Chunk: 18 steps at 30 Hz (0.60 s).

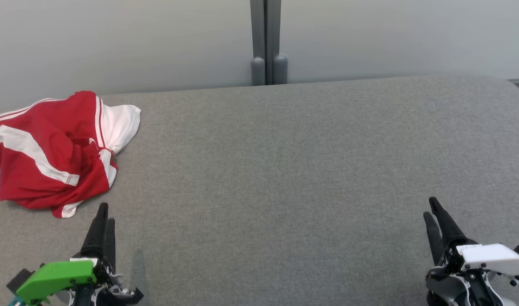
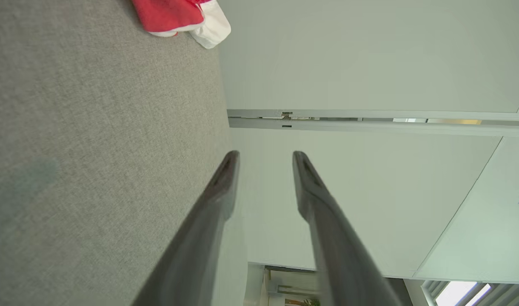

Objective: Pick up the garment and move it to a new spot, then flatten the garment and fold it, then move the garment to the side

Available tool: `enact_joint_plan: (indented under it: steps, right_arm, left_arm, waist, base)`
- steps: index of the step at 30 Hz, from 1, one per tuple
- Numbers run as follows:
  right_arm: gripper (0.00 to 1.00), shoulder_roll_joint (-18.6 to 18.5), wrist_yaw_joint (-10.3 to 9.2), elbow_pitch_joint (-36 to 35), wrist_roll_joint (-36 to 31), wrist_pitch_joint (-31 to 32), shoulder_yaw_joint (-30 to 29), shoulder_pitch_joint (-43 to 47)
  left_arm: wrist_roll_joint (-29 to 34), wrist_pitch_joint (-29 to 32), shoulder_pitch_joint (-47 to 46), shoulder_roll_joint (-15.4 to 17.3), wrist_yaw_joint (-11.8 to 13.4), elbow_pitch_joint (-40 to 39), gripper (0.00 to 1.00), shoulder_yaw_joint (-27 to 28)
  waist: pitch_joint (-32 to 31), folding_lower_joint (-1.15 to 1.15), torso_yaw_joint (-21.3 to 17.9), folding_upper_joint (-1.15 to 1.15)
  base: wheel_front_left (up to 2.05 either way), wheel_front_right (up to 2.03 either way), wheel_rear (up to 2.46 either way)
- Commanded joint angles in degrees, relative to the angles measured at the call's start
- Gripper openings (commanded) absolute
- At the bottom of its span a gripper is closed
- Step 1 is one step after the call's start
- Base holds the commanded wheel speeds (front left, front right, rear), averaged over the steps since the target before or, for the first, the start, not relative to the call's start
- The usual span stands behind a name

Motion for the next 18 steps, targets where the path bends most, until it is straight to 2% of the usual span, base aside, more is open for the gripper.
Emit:
enact_joint_plan:
  steps: [1, 9, 18]
  right_arm:
    - [1.0, 0.1, -0.01, 0.3, 0.0, -0.1, 0.1, 0.3]
    - [1.0, 0.0, -0.01, -0.2, -1.5, -2.3, 1.2, 1.2]
    - [1.0, -0.1, -0.01, -0.7, -7.1, -4.7, 0.4, 1.5]
  left_arm:
    - [0.0, -0.1, 0.3, -0.1, 0.0, 0.3, 1.0, -0.1]
    - [1.1, -2.3, 1.1, 0.0, -0.2, -0.5, 1.0, -2.5]
    - [5.2, -4.7, 1.3, 0.1, -0.4, -1.8, 1.0, -4.1]
  waist:
    - [0.0, 0.0, 0.0, 0.0]
    - [-0.1, 0.0, 0.0, 0.0]
    - [-0.1, 0.0, 0.0, 0.0]
  base:
    - [0.0, 0.0, 0.0]
    - [0.0, 0.0, 0.0]
    - [0.0, 0.0, 0.0]
